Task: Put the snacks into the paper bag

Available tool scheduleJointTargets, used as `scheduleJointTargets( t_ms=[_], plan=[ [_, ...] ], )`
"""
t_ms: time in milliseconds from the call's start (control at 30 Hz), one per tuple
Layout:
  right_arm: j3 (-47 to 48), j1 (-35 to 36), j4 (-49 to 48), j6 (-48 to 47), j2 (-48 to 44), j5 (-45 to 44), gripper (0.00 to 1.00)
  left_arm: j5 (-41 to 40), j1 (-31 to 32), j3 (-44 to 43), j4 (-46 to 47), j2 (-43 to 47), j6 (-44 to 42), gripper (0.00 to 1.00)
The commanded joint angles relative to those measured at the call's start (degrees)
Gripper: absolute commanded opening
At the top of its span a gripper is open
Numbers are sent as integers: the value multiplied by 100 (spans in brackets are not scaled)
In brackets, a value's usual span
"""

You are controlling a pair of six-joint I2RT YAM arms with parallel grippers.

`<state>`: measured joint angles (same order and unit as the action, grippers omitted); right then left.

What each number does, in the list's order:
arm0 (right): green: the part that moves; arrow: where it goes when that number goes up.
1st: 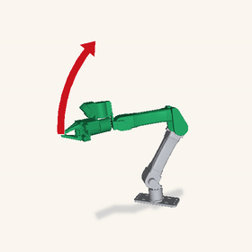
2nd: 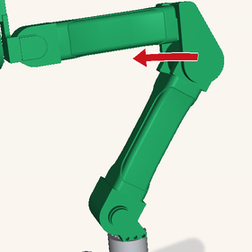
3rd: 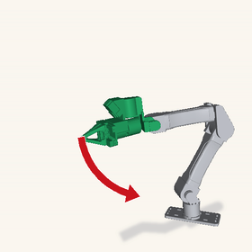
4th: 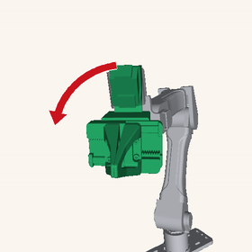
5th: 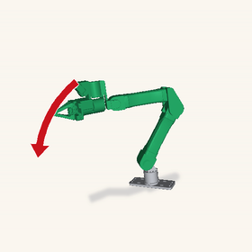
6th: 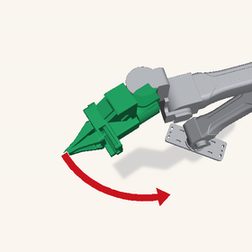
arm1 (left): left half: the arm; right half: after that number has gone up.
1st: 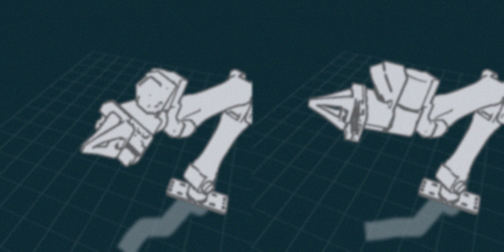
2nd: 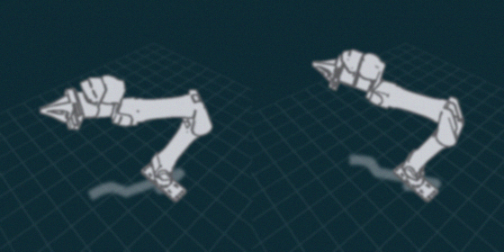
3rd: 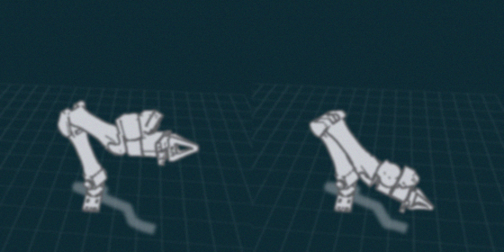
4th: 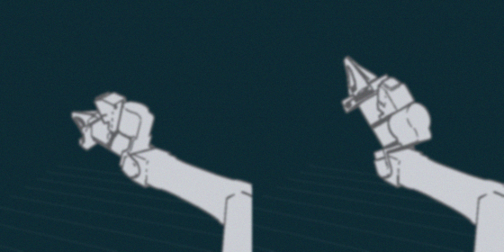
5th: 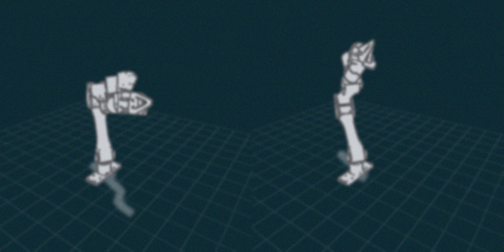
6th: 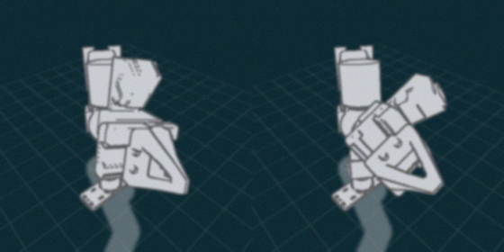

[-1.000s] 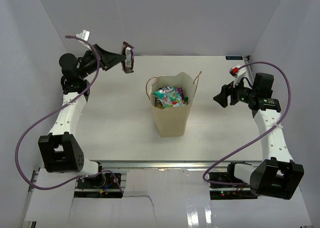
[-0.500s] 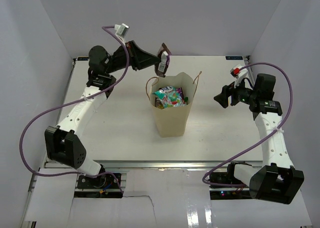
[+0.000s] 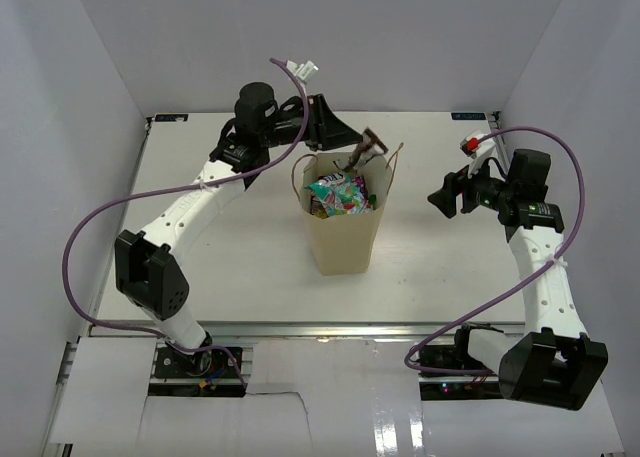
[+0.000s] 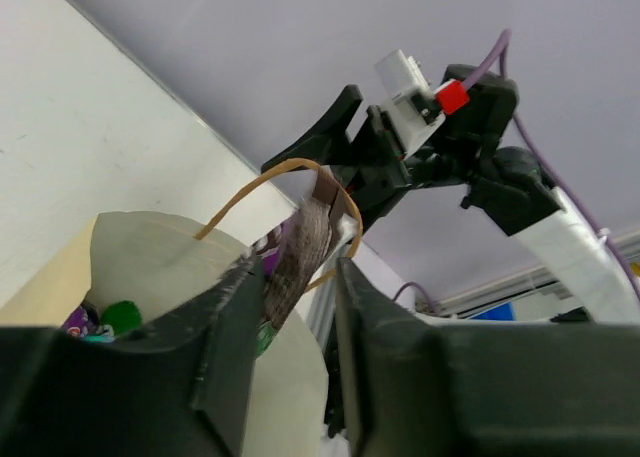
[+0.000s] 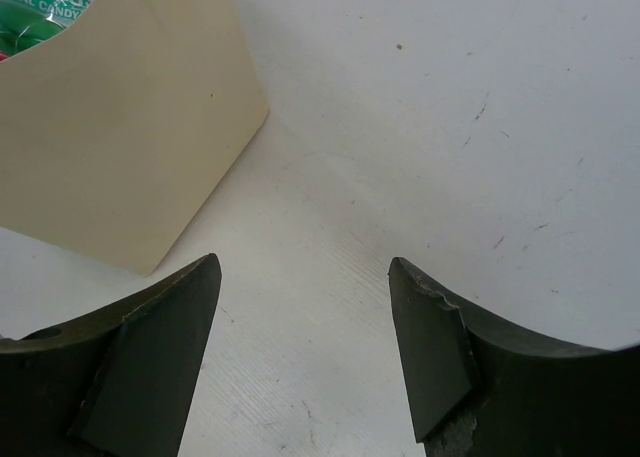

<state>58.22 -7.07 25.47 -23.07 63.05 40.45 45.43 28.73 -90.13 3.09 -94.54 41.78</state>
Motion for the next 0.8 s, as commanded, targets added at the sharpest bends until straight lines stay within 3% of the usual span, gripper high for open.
scheduleJointTargets(
  t_ms=[0, 67, 233, 267, 300, 367, 400, 467, 533, 667, 767],
  plan=[
    [5, -22, -95, -75, -100, -37, 74, -473, 203, -461, -924, -2, -592, 50],
    [32, -22, -78, -84, -100, -80, 74, -482, 221, -523, -951, -12, -610, 56],
    [189, -22, 45, -31, -126, -239, 75, -622, 229, -962, -1283, 102, -846, 59],
    [225, -22, 45, 143, -126, -430, 79, -727, 229, -1050, -1407, 146, -969, 59],
    [269, -22, 37, 293, -126, -563, 92, -876, 221, -1138, -1582, 208, -1144, 63],
    [383, -22, -42, 766, -126, -1000, 90, -1552, 221, -1157, -2022, 567, -1750, 70],
    [383, -22, -103, 952, -126, -1204, 90, -1903, 212, -1034, -2093, 751, -1935, 81],
    [445, -22, -218, 1330, -126, -1913, 90, -3036, 212, -265, -2032, 1495, -2410, 97],
    [506, -22, -236, 1551, -126, -2250, 90, -4219, 203, 352, -1830, 2033, -2630, 98],
    [568, -22, -236, 1569, -196, -3005, 90, -5794, 177, 1907, -1777, 3412, -2824, 98],
    [568, -22, -280, 1604, -284, -3489, 90, -6421, 142, 2558, -2180, 3837, -2668, 98]
  ],
)
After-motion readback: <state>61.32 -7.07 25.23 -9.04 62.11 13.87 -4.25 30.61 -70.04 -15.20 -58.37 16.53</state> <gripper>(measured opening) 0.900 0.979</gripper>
